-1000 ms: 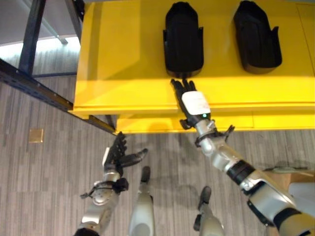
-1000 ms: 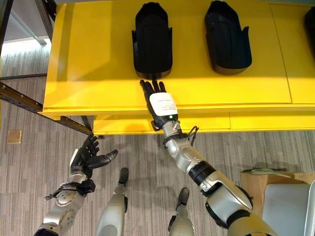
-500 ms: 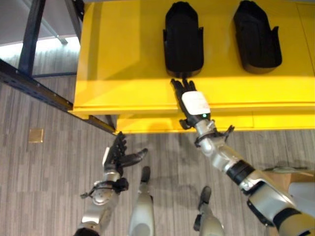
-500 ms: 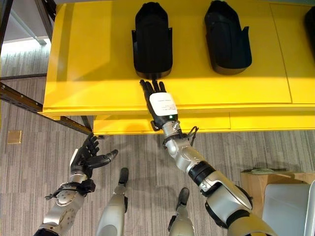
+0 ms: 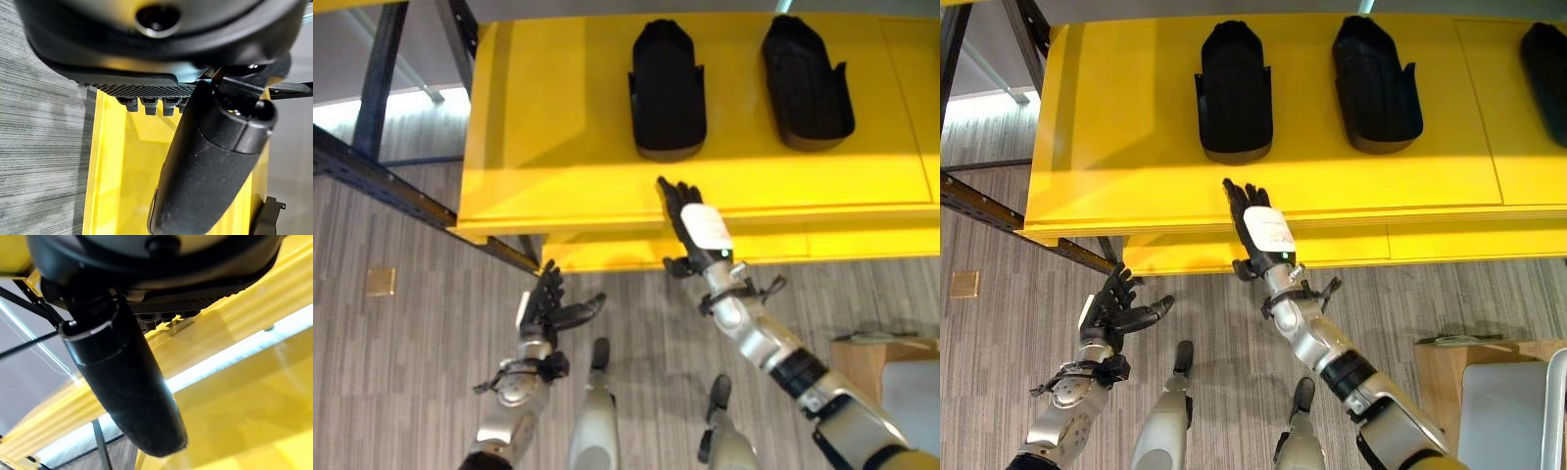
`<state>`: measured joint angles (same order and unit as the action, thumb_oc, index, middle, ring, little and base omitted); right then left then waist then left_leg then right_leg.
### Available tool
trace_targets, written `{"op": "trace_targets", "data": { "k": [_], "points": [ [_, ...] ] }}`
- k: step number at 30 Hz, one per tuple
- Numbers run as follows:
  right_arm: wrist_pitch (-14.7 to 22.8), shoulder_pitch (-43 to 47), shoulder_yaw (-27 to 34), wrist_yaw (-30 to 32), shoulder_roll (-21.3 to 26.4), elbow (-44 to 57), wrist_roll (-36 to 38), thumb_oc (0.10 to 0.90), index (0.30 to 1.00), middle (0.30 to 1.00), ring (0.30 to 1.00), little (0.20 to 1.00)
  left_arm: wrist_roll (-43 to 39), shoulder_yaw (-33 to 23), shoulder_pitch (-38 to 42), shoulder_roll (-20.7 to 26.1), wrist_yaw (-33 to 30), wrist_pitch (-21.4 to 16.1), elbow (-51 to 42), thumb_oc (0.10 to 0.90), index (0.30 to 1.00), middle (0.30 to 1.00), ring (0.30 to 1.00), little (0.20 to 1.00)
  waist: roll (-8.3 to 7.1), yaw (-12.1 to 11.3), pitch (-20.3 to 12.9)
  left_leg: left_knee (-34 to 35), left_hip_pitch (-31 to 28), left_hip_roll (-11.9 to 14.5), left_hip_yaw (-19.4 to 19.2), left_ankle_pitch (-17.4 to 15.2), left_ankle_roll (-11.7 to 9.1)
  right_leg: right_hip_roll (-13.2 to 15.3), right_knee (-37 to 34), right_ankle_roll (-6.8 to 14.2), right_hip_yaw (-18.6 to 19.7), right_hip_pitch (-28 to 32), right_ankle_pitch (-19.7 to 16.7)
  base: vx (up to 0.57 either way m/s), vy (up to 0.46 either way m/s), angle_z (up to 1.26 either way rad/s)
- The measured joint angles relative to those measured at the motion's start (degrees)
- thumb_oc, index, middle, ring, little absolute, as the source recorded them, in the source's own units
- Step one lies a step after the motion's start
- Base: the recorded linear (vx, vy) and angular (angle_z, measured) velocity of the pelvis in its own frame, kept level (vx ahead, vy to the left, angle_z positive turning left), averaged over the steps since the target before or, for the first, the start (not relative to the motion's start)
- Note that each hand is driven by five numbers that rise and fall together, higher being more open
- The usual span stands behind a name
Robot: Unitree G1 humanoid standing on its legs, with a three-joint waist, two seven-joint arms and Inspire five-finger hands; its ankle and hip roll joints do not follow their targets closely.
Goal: Move parts from the plastic box to the shelf.
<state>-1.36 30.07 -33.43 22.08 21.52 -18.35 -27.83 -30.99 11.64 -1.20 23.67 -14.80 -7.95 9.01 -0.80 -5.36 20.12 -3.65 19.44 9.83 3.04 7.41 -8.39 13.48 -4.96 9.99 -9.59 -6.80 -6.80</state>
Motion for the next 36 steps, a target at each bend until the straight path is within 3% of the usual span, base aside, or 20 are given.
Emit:
{"op": "trace_targets", "data": {
  "k": [9,17,19,21,27,28,29,30,31,32,33,34,35,36],
  "points": [
    [0.9,-11.5,3.9,-3.3,2.4,7.6,6.6,0.900,1.000,1.000,1.000,1.000,0.5,-1.7,-3.0,0.2,0.3,0.4,0.0,0.900,1.000,1.000,1.000,1.000,-3.20,2.4,-1.7,2.6,-5.0,0.7,-3.2,-0.1,0.4,-0.1,0.0,0.1,3.0,1.4,-0.3,0.02,-0.040,-0.16],
    [2.8,-25.4,13.7,-4.5,6.6,22.1,11.7,0.900,1.000,1.000,1.000,1.000,2.6,-3.3,-5.2,0.0,0.8,0.6,-0.1,0.900,1.000,1.000,1.000,1.000,-3.05,6.5,-2.2,6.2,-11.0,2.3,-6.1,0.6,0.0,-1.4,0.0,0.1,5.6,3.7,-0.3,0.02,-0.074,-0.22],
    [6.2,-31.2,17.9,-4.2,7.0,29.0,16.2,0.900,1.000,1.000,1.000,1.000,2.8,-3.5,-7.2,-0.4,1.7,0.7,-0.1,0.900,1.000,1.000,1.000,1.000,-2.17,9.0,-3.9,7.2,-13.3,3.6,-7.5,0.9,-0.6,-2.6,0.1,-0.1,6.6,4.2,-0.1,-0.04,-0.163,-0.39],
    [11.5,-34.1,19.0,-5.3,6.2,30.5,27.7,0.900,1.000,1.000,1.000,1.000,3.1,-2.5,-8.7,-0.9,2.1,1.1,0.1,0.900,1.000,1.000,1.000,1.000,-0.64,11.0,-6.3,8.1,-15.8,6.2,-9.9,1.0,-0.7,-5.1,1.2,-0.7,9.3,3.6,0.3,-0.11,-0.240,-0.55],
    [14.7,-37.7,19.5,-14.3,3.4,30.5,52.7,0.900,1.000,1.000,1.000,1.000,2.8,-1.6,-9.9,-3.5,4.5,1.6,0.2,0.900,1.000,1.000,1.000,1.000,2.32,11.4,-8.3,7.9,-17.1,11.0,-12.6,0.7,0.9,-10.5,9.9,-3.1,12.8,-1.7,4.8,-0.04,-0.187,-0.37],
    [14.7,-38.1,19.3,-14.9,3.2,30.4,55.2,0.900,1.000,1.000,1.000,1.000,2.5,-1.6,-9.9,-3.8,4.6,1.6,0.6,0.900,1.000,1.000,1.000,1.000,2.32,11.4,-8.3,8.0,-17.5,11.4,-13.2,0.6,2.9,-11.2,10.6,-3.5,13.3,-2.2,5.1,-0.04,-0.294,-0.62],
    [15.0,-38.3,19.0,-17.6,2.4,29.5,61.4,0.900,1.000,1.000,1.000,1.000,1.9,-2.4,-10.7,-5.0,4.7,1.4,0.7,0.900,1.000,1.000,1.000,1.000,1.81,11.4,-8.7,6.3,-17.6,12.5,-13.7,-1.3,6.5,-13.4,16.7,-5.7,15.2,-6.3,7.5,-0.02,-0.209,-0.76],
    [15.0,-38.3,18.0,-18.1,1.7,29.3,63.7,0.900,1.000,1.000,1.000,1.000,1.8,-2.9,-11.5,-4.8,4.7,1.4,0.8,0.900,1.000,1.000,1.000,1.000,0.34,10.8,-9.4,4.5,-17.3,12.2,-13.3,-3.1,8.3,-13.9,21.8,-7.0,16.1,-9.0,9.7,0.00,-0.181,-0.83],
    [15.1,-38.9,17.5,-18.6,1.7,29.3,65.6,0.900,1.000,1.000,1.000,1.000,1.7,-2.5,-11.4,-4.7,5.3,1.5,2.5,0.900,1.000,1.000,1.000,1.000,-0.58,10.3,-9.9,2.1,-16.8,10.6,-9.0,-7.0,10.9,-14.5,23.7,-6.5,17.3,-9.8,10.8,0.03,-0.167,-0.73],
    [15.3,-38.9,17.4,-19.1,2.3,29.4,66.6,0.900,1.000,1.000,1.000,1.000,1.2,-2.0,-11.9,-4.6,5.8,1.6,2.9,0.900,1.000,1.000,1.000,1.000,-0.63,9.9,-10.0,-0.3,-16.2,10.1,-6.2,-7.5,14.3,-15.4,23.6,-7.2,18.5,-9.9,10.5,0.03,-0.117,-0.47],
    [15.8,-39.4,18.5,-19.2,2.9,29.4,67.5,0.900,1.000,1.000,1.000,1.000,0.1,-0.7,-11.3,-4.6,6.8,1.6,3.5,0.900,1.000,1.000,1.000,1.000,-1.12,10.1,-9.8,-6.1,-11.9,8.1,-2.9,-6.8,14.0,-14.6,22.6,-7.9,19.5,-9.8,10.0,0.06,-0.120,-0.25],
    [15.8,-39.6,19.6,-18.9,3.3,29.3,68.4,0.900,1.000,1.000,1.000,1.000,-0.2,0.6,-10.1,-4.9,7.4,1.6,3.9,0.900,1.000,1.000,1.000,1.000,-1.90,9.8,-9.7,-8.5,-9.5,4.3,-1.1,-7.0,11.3,-12.6,21.4,-8.2,20.6,-9.7,9.5,0.05,-0.050,0.01],
    [15.8,-39.7,20.5,-18.8,3.8,29.3,68.7,0.900,1.000,1.000,1.000,1.000,-0.2,1.4,-10.3,-5.6,8.1,1.5,3.7,0.900,1.000,1.000,1.000,1.000,-1.76,9.7,-9.7,-7.9,-9.1,1.1,-1.2,-6.6,9.9,-11.5,19.4,-7.8,20.6,-8.8,8.7,0.10,-0.074,-0.03],
    [16.1,-39.7,21.4,-19.3,4.6,29.4,69.0,0.900,1.000,1.000,1.000,1.000,-0.2,2.1,-11.6,-5.9,8.9,1.6,2.3,0.900,1.000,1.000,1.000,1.000,-0.35,9.9,-9.7,-8.2,-8.5,-1.9,-2.6,-7.5,11.0,-12.1,19.3,-7.7,20.4,-8.4,8.0,0.05,-0.016,0.03]
  ]
}}
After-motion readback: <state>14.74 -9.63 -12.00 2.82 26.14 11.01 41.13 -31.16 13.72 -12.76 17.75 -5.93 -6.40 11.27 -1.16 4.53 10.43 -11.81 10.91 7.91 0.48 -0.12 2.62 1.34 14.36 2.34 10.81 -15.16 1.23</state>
